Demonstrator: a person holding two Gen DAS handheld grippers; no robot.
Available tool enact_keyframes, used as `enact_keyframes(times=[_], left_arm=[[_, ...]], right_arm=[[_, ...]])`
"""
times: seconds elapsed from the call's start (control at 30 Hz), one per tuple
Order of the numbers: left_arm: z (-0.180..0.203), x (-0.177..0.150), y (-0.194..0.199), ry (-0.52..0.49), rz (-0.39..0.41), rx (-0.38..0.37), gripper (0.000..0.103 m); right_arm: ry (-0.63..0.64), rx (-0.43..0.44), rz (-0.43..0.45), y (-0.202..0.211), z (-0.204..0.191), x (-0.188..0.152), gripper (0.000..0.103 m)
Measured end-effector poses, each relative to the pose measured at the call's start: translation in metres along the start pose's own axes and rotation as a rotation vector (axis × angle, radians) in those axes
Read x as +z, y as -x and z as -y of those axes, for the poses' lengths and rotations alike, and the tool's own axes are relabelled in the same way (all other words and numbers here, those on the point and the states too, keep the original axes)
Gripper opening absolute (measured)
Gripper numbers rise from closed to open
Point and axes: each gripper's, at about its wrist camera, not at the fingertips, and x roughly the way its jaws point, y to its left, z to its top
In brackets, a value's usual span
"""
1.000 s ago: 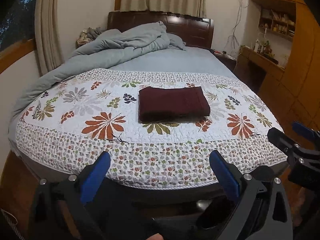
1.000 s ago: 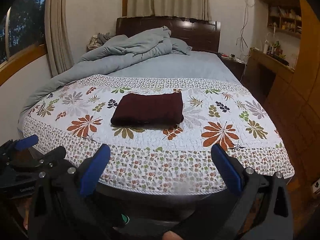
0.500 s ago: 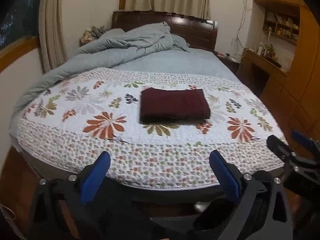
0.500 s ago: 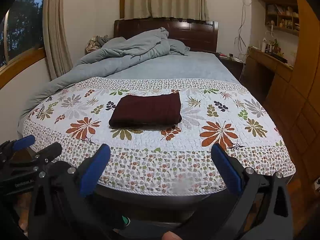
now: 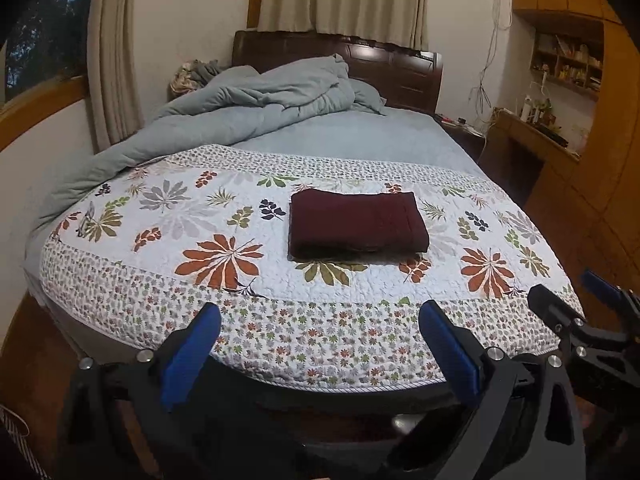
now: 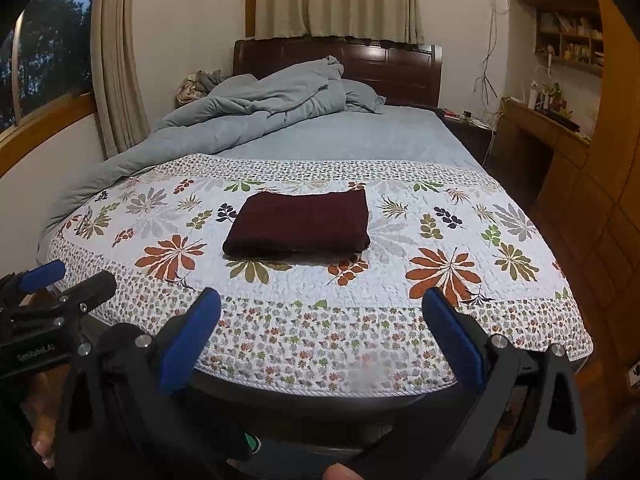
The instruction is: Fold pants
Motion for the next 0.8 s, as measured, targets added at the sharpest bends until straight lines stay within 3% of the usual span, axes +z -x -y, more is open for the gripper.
enact_keyframes(times=[0.8], left_arm=[[-0.0027, 0.0055, 0.0067, 0.004, 0.021, 0.006, 0.099]], right_arm=[[0.0, 0.011, -0.012, -0.005, -0.0057, 0.0034, 0.1]])
